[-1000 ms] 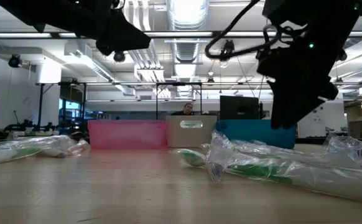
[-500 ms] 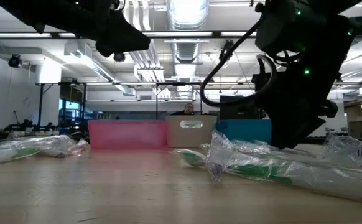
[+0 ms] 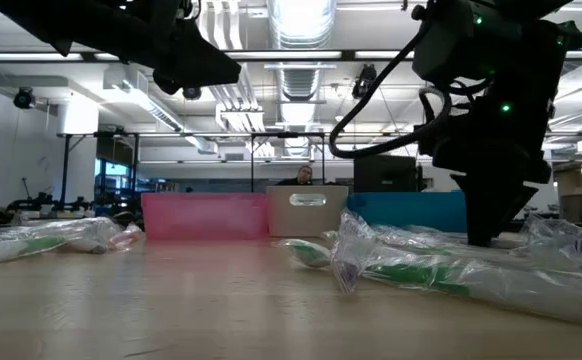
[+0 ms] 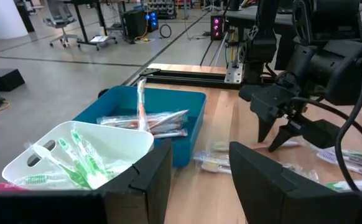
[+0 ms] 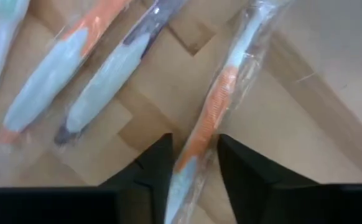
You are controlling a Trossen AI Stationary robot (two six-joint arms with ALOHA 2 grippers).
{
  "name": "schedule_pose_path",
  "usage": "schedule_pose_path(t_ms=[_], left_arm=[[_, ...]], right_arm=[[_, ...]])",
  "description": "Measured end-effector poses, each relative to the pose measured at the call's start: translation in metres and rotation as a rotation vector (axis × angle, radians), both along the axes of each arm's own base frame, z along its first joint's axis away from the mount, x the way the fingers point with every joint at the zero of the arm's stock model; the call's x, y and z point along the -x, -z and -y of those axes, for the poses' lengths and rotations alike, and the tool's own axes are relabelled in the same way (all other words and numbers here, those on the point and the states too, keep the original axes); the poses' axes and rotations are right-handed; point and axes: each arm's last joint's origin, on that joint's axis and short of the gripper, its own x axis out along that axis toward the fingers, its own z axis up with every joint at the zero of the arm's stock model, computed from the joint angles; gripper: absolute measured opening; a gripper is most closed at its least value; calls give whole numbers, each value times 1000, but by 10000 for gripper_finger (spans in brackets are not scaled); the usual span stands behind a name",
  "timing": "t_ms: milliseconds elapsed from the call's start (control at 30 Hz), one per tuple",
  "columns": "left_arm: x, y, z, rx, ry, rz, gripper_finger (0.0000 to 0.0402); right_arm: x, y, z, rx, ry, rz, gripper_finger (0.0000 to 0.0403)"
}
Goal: Pick & Place Toothbrushes
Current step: Put the orange toothbrush into the blue bin
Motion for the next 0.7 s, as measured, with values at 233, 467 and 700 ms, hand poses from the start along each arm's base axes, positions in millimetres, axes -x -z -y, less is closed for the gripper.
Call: schedule_pose_path(t_ms=[233, 467, 700], left_arm=[[0, 0, 0, 6, -1, 2, 163], [0, 0, 0, 7, -1, 2, 163], [0, 0, 0, 6, -2, 1, 163]], right_arm=[[3, 2, -1, -31, -22, -23, 22], [16, -21, 1, -83, -34, -30, 15], [26, -76, 7, -68, -71, 196, 15]])
